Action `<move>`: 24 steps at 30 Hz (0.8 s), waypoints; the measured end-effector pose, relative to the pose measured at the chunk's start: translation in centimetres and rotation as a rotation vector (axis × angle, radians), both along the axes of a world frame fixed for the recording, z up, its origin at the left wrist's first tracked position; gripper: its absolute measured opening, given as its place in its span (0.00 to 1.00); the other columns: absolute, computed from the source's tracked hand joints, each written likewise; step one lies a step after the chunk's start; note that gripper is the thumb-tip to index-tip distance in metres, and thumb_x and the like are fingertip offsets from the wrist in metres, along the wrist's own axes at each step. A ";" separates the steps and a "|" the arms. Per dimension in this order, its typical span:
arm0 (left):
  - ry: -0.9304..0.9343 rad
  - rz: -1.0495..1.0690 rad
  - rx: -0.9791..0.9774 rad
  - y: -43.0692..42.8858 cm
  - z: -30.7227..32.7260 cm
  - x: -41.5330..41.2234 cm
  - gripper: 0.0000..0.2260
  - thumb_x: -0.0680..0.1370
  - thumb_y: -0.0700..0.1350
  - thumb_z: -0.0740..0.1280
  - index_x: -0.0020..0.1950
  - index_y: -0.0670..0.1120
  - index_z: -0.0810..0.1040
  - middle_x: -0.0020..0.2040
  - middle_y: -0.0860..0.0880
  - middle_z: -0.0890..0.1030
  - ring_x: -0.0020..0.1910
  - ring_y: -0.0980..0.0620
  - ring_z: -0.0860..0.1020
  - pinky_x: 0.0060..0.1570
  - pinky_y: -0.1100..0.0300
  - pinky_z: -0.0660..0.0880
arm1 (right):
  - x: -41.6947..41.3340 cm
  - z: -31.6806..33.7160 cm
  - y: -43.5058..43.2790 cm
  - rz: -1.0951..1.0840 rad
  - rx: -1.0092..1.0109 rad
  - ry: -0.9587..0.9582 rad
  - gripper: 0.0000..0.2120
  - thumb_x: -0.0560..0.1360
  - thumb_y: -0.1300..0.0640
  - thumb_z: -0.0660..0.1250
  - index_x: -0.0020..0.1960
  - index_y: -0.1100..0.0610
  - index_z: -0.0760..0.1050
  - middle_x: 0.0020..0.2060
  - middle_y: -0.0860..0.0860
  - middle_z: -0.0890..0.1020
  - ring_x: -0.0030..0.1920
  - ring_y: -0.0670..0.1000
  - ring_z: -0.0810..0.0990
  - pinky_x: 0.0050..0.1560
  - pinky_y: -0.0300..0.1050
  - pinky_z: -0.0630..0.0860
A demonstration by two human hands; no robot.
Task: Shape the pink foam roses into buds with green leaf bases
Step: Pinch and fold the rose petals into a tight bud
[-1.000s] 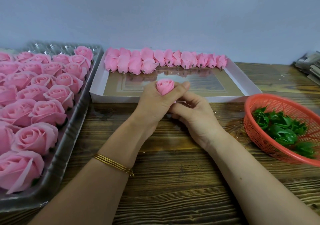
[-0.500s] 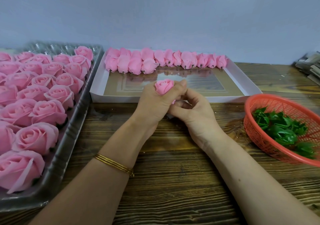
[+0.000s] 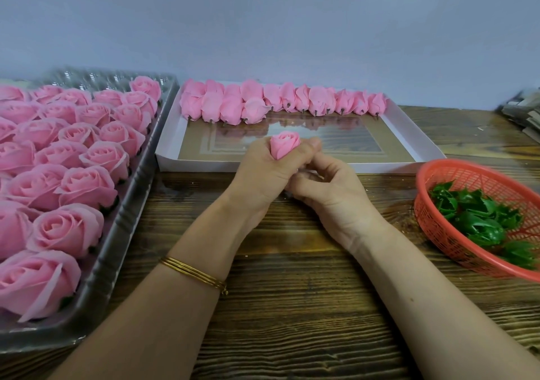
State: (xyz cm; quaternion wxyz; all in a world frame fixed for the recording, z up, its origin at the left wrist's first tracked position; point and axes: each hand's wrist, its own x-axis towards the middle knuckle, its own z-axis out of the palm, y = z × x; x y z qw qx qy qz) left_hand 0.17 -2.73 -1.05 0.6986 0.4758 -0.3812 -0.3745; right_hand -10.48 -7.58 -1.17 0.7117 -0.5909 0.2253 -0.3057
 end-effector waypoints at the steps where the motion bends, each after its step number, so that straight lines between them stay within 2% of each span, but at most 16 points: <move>1: 0.007 0.016 -0.009 0.0 0.0 -0.1 0.23 0.72 0.47 0.71 0.52 0.26 0.75 0.40 0.40 0.79 0.38 0.50 0.80 0.42 0.58 0.79 | 0.1 0.0 0.1 -0.012 -0.030 0.007 0.18 0.64 0.73 0.73 0.54 0.69 0.77 0.31 0.48 0.79 0.34 0.45 0.76 0.47 0.41 0.74; 3: 0.023 0.042 -0.015 -0.1 -0.2 -0.2 0.22 0.73 0.47 0.71 0.51 0.27 0.76 0.38 0.43 0.80 0.36 0.52 0.81 0.40 0.59 0.79 | 0.3 0.0 0.3 -0.051 -0.080 0.014 0.18 0.61 0.69 0.73 0.50 0.65 0.78 0.29 0.46 0.79 0.33 0.45 0.75 0.44 0.38 0.75; 5: 0.022 0.044 0.002 -0.1 -0.2 -0.2 0.18 0.74 0.46 0.71 0.49 0.29 0.78 0.38 0.43 0.80 0.37 0.50 0.80 0.42 0.52 0.75 | 0.4 -0.2 0.3 -0.091 -0.090 0.002 0.18 0.62 0.70 0.74 0.50 0.66 0.77 0.28 0.46 0.78 0.33 0.46 0.74 0.44 0.39 0.74; 7: -0.011 0.023 0.021 -0.1 -0.2 -0.2 0.10 0.75 0.45 0.71 0.44 0.36 0.81 0.37 0.43 0.80 0.38 0.48 0.78 0.44 0.48 0.71 | 0.3 -0.4 0.2 -0.106 -0.078 -0.001 0.16 0.66 0.74 0.72 0.54 0.70 0.77 0.29 0.46 0.77 0.34 0.47 0.74 0.45 0.41 0.73; 9: -0.037 -0.013 0.029 0.0 -0.2 0.0 0.05 0.74 0.44 0.72 0.40 0.44 0.83 0.36 0.45 0.81 0.37 0.49 0.79 0.43 0.50 0.73 | 0.2 -0.3 0.2 -0.095 -0.064 0.012 0.17 0.68 0.75 0.70 0.56 0.72 0.76 0.32 0.52 0.78 0.37 0.51 0.75 0.48 0.45 0.73; 10: -0.038 -0.035 0.030 0.0 -0.2 0.1 0.05 0.73 0.45 0.72 0.40 0.44 0.84 0.35 0.47 0.82 0.37 0.51 0.80 0.42 0.53 0.76 | 0.1 -0.2 0.1 -0.085 -0.053 0.017 0.16 0.68 0.75 0.70 0.56 0.73 0.76 0.35 0.57 0.78 0.40 0.54 0.74 0.50 0.48 0.72; 12: -0.041 -0.061 0.032 0.0 -0.2 0.3 0.10 0.72 0.46 0.72 0.43 0.38 0.83 0.36 0.46 0.83 0.37 0.52 0.82 0.40 0.59 0.79 | 0.0 -0.1 0.1 -0.071 -0.027 0.030 0.15 0.69 0.75 0.69 0.56 0.74 0.76 0.40 0.61 0.77 0.43 0.56 0.74 0.53 0.51 0.71; 15: -0.081 -0.026 0.024 0.0 -0.2 0.3 0.13 0.73 0.46 0.72 0.44 0.35 0.81 0.37 0.43 0.81 0.38 0.49 0.79 0.39 0.58 0.77 | -0.1 0.2 0.0 -0.042 0.026 0.036 0.15 0.70 0.76 0.65 0.56 0.72 0.77 0.39 0.58 0.78 0.41 0.53 0.74 0.51 0.49 0.71; 19: -0.236 0.150 -0.009 -0.1 -0.1 -0.2 0.05 0.71 0.47 0.72 0.35 0.50 0.80 0.32 0.54 0.79 0.31 0.60 0.76 0.30 0.66 0.73 | -0.2 0.8 -0.2 -0.061 0.185 -0.034 0.13 0.65 0.64 0.64 0.49 0.60 0.79 0.34 0.50 0.78 0.38 0.48 0.72 0.40 0.40 0.70; 21: -0.338 0.200 -0.027 -0.1 0.0 -0.3 0.09 0.71 0.45 0.71 0.32 0.57 0.79 0.29 0.59 0.77 0.29 0.64 0.73 0.30 0.70 0.70 | -0.3 1.0 -0.3 -0.123 0.238 -0.094 0.12 0.67 0.58 0.66 0.50 0.60 0.75 0.33 0.48 0.77 0.36 0.46 0.72 0.39 0.39 0.71; 22: -0.376 0.206 -0.023 -0.1 0.0 -0.3 0.10 0.71 0.46 0.71 0.31 0.58 0.79 0.29 0.60 0.77 0.29 0.64 0.73 0.32 0.69 0.69 | -0.3 1.0 -0.4 -0.150 0.238 -0.101 0.12 0.69 0.57 0.67 0.51 0.60 0.74 0.33 0.48 0.76 0.36 0.46 0.73 0.39 0.39 0.71; 24: -0.424 0.193 -0.003 -0.1 -0.3 -0.3 0.08 0.72 0.47 0.72 0.33 0.52 0.79 0.31 0.56 0.77 0.31 0.60 0.73 0.34 0.63 0.70 | -0.2 0.9 -0.3 -0.176 0.204 -0.084 0.12 0.71 0.56 0.70 0.52 0.58 0.74 0.35 0.49 0.76 0.36 0.45 0.74 0.41 0.40 0.71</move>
